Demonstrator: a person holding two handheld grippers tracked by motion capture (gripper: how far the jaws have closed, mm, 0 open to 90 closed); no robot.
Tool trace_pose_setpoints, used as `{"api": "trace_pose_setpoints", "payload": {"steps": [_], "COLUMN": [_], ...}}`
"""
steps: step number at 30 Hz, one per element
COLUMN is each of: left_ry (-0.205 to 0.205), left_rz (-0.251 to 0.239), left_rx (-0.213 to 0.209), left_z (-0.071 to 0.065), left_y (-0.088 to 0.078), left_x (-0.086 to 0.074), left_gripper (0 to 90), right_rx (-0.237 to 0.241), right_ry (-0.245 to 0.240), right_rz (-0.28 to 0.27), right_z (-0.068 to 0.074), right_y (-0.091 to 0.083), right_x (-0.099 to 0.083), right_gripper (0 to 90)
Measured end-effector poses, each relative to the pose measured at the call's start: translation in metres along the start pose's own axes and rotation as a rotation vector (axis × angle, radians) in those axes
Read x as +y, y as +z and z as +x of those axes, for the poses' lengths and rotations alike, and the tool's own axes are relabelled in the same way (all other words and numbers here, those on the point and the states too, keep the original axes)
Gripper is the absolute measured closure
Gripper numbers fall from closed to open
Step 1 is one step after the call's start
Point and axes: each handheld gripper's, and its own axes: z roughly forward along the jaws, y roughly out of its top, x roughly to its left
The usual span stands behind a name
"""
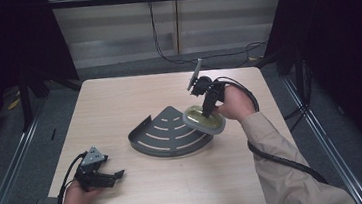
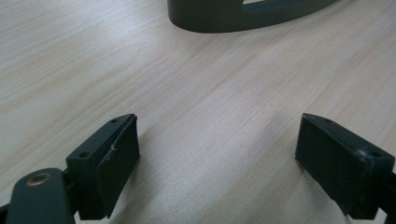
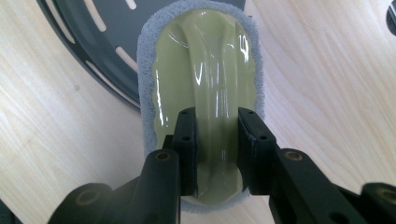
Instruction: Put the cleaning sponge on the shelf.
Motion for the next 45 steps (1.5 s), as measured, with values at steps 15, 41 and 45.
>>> {"api": "trace_pose_setpoints", "payload": {"steps": [15,41,45], "left_ry": [0.000,0.001,0.001], "left_rz": [0.000,0.001,0.001], "left_rx": [0.000,-0.003,-0.003], "left_z": [0.000,0.000,0.000], "left_y": [0.000,0.000,0.000], "left_x": [0.000,0.000,0.000], "left_gripper": [13.0,13.0,13.0], "right_rx": [-0.001,0.002,0.004], "right_ry": [0.020,0.042,0.039], "right_rz": [0.008,-0.008,-0.014], "right_z": [-0.003,-0.004,-0.003], "right_y": [0.002,0.006,0.007], "right_x": [0.012,0.028,0.030], "right_gripper": [71.3,71.3,71.3]}}
